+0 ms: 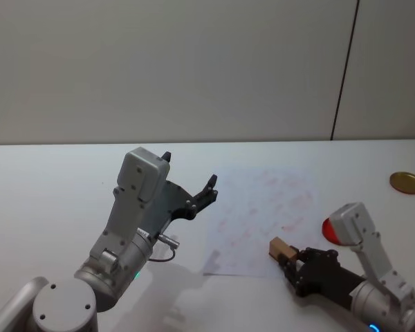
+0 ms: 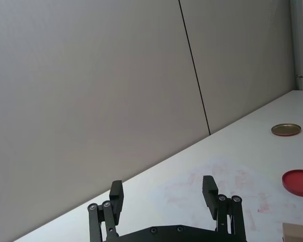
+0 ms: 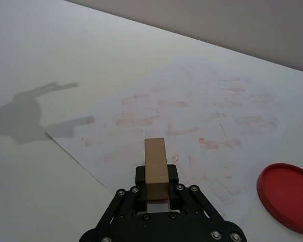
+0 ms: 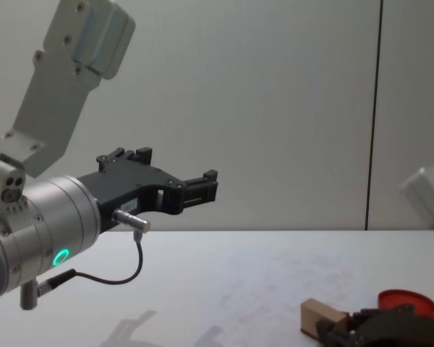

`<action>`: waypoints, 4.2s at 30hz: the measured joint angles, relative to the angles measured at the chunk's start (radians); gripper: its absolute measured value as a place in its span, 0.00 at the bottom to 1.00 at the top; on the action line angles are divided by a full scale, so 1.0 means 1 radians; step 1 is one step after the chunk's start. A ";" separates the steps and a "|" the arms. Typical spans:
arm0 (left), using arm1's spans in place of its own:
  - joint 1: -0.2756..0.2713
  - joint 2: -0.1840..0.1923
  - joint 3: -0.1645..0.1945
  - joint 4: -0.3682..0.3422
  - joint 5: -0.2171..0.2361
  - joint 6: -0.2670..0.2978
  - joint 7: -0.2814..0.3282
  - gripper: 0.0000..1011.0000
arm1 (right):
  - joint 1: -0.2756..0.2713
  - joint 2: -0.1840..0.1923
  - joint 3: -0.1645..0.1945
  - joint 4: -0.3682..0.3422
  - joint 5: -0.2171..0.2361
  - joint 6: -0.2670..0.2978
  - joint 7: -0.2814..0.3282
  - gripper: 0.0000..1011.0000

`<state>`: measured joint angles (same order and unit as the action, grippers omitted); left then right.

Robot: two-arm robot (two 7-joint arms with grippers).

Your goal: Use the one hand to pick up the stamp and affix it onto the A4 paper.

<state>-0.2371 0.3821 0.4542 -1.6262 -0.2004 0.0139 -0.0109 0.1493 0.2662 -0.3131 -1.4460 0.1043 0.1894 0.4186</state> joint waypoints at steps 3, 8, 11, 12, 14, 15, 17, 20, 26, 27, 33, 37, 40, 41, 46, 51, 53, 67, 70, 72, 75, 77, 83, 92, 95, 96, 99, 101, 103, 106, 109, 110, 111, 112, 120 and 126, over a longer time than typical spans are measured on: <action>0.000 0.000 0.000 0.000 0.000 0.000 0.000 0.98 | 0.000 0.003 0.007 -0.009 0.024 -0.010 -0.011 0.22; 0.000 0.000 0.000 0.000 0.000 0.000 0.000 0.98 | 0.003 0.008 0.027 -0.033 0.070 -0.043 -0.039 0.22; 0.000 0.000 0.000 0.000 0.000 0.000 0.000 0.98 | 0.007 0.012 0.036 -0.042 0.091 -0.058 -0.052 0.22; 0.000 0.000 0.000 0.000 0.000 0.000 0.000 0.98 | 0.009 0.015 0.042 -0.046 0.101 -0.065 -0.062 0.22; 0.000 0.000 0.000 0.000 0.000 0.000 0.000 0.98 | 0.013 0.019 0.052 -0.051 0.116 -0.075 -0.074 0.22; 0.000 0.000 0.000 0.000 0.000 0.000 0.000 0.98 | 0.013 0.019 0.052 -0.051 0.116 -0.075 -0.074 0.22; 0.000 0.000 0.000 0.000 0.000 0.000 0.000 0.98 | 0.017 0.023 0.062 -0.054 0.129 -0.083 -0.087 0.22; 0.000 0.000 0.000 0.000 0.000 0.000 0.000 0.98 | 0.024 0.028 0.073 -0.055 0.140 -0.091 -0.103 0.22; 0.000 0.000 0.000 0.000 0.000 0.000 0.000 0.98 | 0.039 0.039 0.093 -0.046 0.142 -0.098 -0.133 0.22; 0.000 0.000 0.000 0.000 0.000 0.000 0.000 0.98 | 0.041 0.040 0.095 -0.043 0.141 -0.098 -0.136 0.22; 0.000 0.000 0.000 0.000 0.000 0.000 0.000 0.98 | 0.058 0.048 0.108 -0.014 0.120 -0.092 -0.151 0.22; 0.000 0.000 0.000 0.000 0.000 0.000 0.000 0.98 | 0.070 0.052 0.114 0.015 0.106 -0.083 -0.155 0.22; 0.000 0.000 0.000 0.000 0.000 0.000 0.000 0.98 | 0.074 0.053 0.115 0.028 0.100 -0.080 -0.155 0.22; 0.000 0.000 0.000 0.000 0.000 0.000 0.000 0.98 | 0.078 0.054 0.117 0.038 0.095 -0.077 -0.155 0.22; 0.000 0.000 0.000 0.000 0.000 0.000 0.000 0.98 | 0.087 0.054 0.118 0.065 0.088 -0.069 -0.150 0.22; 0.000 0.000 0.000 0.000 0.000 0.000 0.000 0.98 | 0.092 0.056 0.119 0.087 0.083 -0.062 -0.136 0.22; 0.000 0.000 0.000 0.000 0.000 0.000 0.000 0.98 | 0.092 0.057 0.119 0.094 0.081 -0.059 -0.129 0.22; 0.000 0.000 0.000 0.000 0.000 0.000 0.000 0.98 | 0.081 0.064 0.117 0.107 0.079 -0.042 -0.096 0.22; 0.000 0.000 0.000 0.000 0.000 0.000 0.000 0.98 | 0.079 0.064 0.116 0.110 0.080 -0.039 -0.093 0.22; 0.000 0.000 0.000 0.000 0.000 0.000 0.000 0.98 | 0.078 0.064 0.116 0.112 0.082 -0.037 -0.091 0.22; 0.000 0.000 0.000 0.000 0.000 0.000 0.000 0.98 | 0.076 0.064 0.115 0.116 0.084 -0.035 -0.088 0.22; 0.000 0.000 0.000 0.000 0.000 0.000 0.000 0.98 | 0.076 0.063 0.114 0.119 0.087 -0.033 -0.087 0.22; 0.000 0.000 0.000 0.000 0.000 0.000 0.000 0.98 | 0.075 0.060 0.112 0.125 0.097 -0.032 -0.081 0.22; 0.000 0.000 0.000 0.000 0.000 0.000 0.000 0.98 | 0.078 0.052 0.108 0.131 0.118 -0.044 -0.079 0.22; 0.000 0.000 0.000 0.000 0.000 0.000 0.000 0.98 | 0.081 0.048 0.105 0.134 0.122 -0.050 -0.081 0.22; 0.000 0.000 0.000 0.000 0.000 0.000 0.000 0.98 | 0.081 0.047 0.105 0.135 0.122 -0.051 -0.081 0.22; 0.000 0.000 0.000 0.000 0.000 0.000 0.000 0.98 | 0.085 0.045 0.102 0.139 0.120 -0.052 -0.084 0.22; 0.000 0.000 0.000 0.000 0.000 0.000 0.000 0.98 | 0.087 0.043 0.100 0.143 0.115 -0.053 -0.088 0.22; 0.000 0.000 0.000 0.000 0.000 0.000 0.000 0.98 | 0.089 0.042 0.099 0.146 0.111 -0.053 -0.090 0.24; 0.000 0.000 0.000 0.000 0.000 0.000 0.000 0.98 | 0.093 0.039 0.097 0.152 0.101 -0.053 -0.096 0.29; 0.000 0.000 0.000 0.000 0.000 0.000 0.000 0.98 | 0.096 0.038 0.094 0.158 0.090 -0.053 -0.100 0.42; 0.000 0.000 0.000 0.000 0.000 0.000 0.000 0.98 | 0.097 0.037 0.094 0.159 0.087 -0.053 -0.101 0.45; 0.000 0.000 0.000 0.000 0.000 0.000 0.000 0.98 | 0.098 0.037 0.094 0.161 0.085 -0.053 -0.102 0.48; 0.000 0.000 0.000 0.000 0.000 0.000 0.000 0.98 | 0.098 0.037 0.093 0.161 0.082 -0.053 -0.103 0.51; 0.000 0.000 0.000 0.000 0.000 0.000 0.000 0.98 | 0.099 0.036 0.093 0.160 0.076 -0.077 -0.107 0.75; 0.000 0.000 0.000 0.000 0.000 0.000 0.000 0.98 | 0.090 0.041 0.098 0.131 0.096 -0.116 -0.107 0.93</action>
<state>-0.2371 0.3821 0.4543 -1.6262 -0.2004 0.0138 -0.0109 0.2395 0.3069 -0.2154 -1.3146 0.1998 0.0732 0.3116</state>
